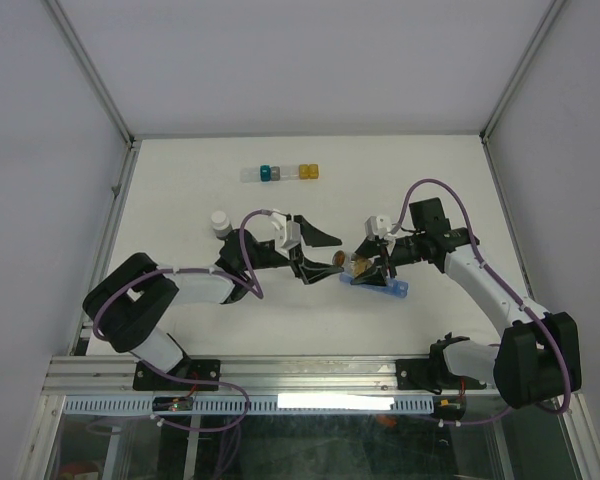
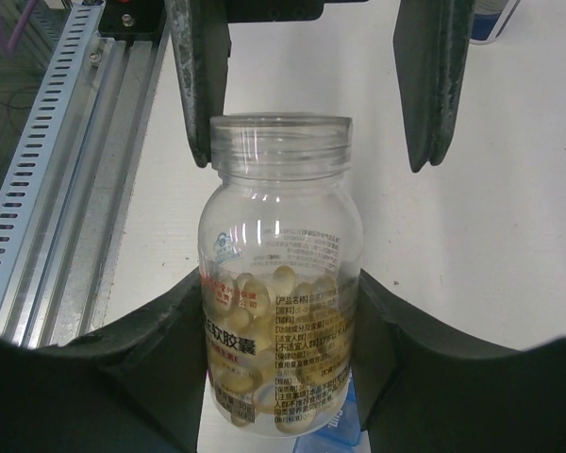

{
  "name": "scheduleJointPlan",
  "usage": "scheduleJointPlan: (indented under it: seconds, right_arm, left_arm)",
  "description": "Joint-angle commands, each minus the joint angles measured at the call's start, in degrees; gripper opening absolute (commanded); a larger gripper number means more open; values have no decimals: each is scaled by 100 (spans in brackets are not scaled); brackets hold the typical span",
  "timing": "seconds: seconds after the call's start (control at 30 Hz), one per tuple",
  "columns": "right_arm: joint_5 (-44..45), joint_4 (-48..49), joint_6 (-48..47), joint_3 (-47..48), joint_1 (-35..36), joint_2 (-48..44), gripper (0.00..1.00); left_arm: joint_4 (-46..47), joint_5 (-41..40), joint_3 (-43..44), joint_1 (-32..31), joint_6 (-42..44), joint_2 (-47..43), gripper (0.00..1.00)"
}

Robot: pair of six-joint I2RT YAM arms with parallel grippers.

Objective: Sort the pills into containers

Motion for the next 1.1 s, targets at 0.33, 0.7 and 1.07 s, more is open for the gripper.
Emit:
scheduleJointPlan:
  seconds: [0.33, 0.7, 1.07]
  right_arm:
    - [-204, 80, -51, 216, 36, -83, 0]
    - [204, 653, 645, 182, 28, -77, 0]
    - [238, 934, 1113, 202, -114, -105, 0]
  left_arm:
    - [329, 43, 160, 57, -426, -55, 25]
    - [-1067, -2810, -298, -760, -1414, -1418, 6]
    - [-3371, -5201, 186, -1238, -2381, -2065, 0]
